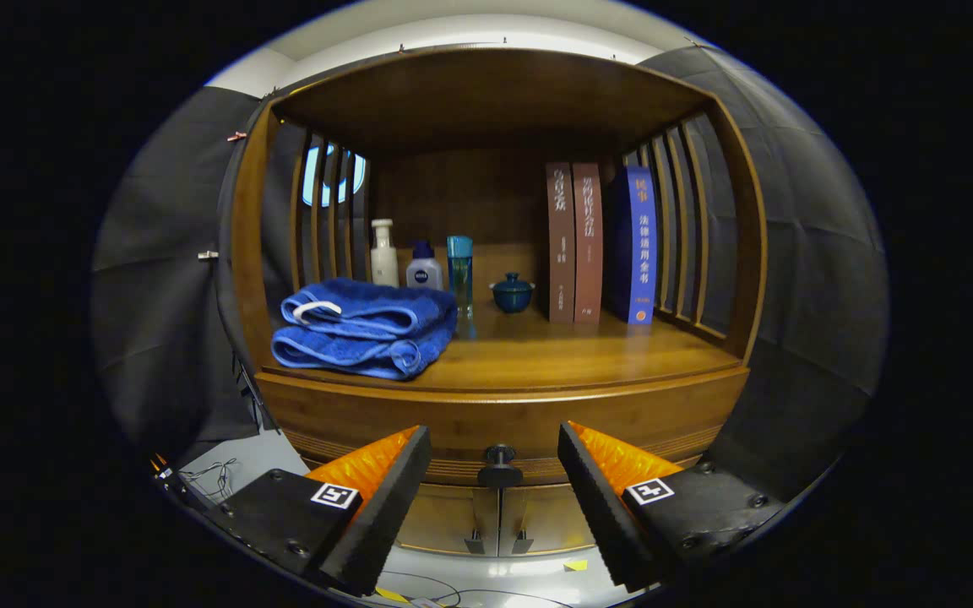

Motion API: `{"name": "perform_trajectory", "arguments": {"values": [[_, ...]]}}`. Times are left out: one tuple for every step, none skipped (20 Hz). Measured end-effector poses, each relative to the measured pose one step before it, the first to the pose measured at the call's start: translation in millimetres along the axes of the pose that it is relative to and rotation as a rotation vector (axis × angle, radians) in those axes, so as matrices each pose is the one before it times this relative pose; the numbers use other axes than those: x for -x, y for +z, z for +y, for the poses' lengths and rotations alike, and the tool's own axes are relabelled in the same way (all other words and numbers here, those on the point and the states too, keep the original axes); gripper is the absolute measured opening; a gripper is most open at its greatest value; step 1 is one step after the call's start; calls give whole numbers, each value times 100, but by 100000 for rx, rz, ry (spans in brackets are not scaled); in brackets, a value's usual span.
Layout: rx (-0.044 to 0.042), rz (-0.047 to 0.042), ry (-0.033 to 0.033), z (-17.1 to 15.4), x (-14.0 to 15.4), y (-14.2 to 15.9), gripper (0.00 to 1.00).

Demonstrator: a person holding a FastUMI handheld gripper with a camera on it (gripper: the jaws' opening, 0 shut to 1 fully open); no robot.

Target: Pull open the drawer, take out the items inside it, and place them on the countertop above the cabinet.

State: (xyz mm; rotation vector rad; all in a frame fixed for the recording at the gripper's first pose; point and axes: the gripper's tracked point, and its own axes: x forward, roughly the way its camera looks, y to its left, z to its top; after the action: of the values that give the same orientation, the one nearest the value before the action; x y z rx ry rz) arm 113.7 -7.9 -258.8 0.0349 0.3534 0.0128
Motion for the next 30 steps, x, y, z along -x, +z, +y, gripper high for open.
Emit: {"name": "perform_trajectory", "arguments": {"values": [[0,1329,-274,-244,-787,-956,99],[-62,1346,-253,-144,-980,-823,99],[-134,1409,-250,-161,-816,-757,99],[-188,1819,-143,-63,-767,-752,99],[-248,1740,-112,-146,-877,-809,98],[-295,1638,-207,-47,-507,-731,96],[-488,1367,-111,-16,-694,-597,93],[-274,1523,65,-19,-489,-596,93],[-30,1853,136,36,-132,-678,94],[142,1152,59,-71,-487,-267,92],[-534,390,266,228,-187,-420,72],[-701,-469,-185,26,-77,-66,65],[-484,-118,1006,295,139,44,63],[-221,-148,-597,-299,-454,-242,57],[-344,205,-118,189,238,50,50],[-156,398,98,65,216,0,43],[447,799,249,-14,-330,-146,38],[483,420,37,36,415,56,34],[586,419,-57,-36,2,31,34],[188,458,-82,36,-14,-14,34],[-263,274,-75,-4,132,-43,34],[21,354,-154,51,213,-95,34],[646,410,-152,4,358,-156,34],[1573,266,-186,26,663,-282,34],[1027,213,167,17,416,-180,34],[635,341,444,140,704,-297,34],[639,484,149,48,776,-382,33],[324,374,-9,-46,738,-320,33],[-62,441,35,-18,762,-356,33],[-202,474,24,42,844,-416,33]]}}
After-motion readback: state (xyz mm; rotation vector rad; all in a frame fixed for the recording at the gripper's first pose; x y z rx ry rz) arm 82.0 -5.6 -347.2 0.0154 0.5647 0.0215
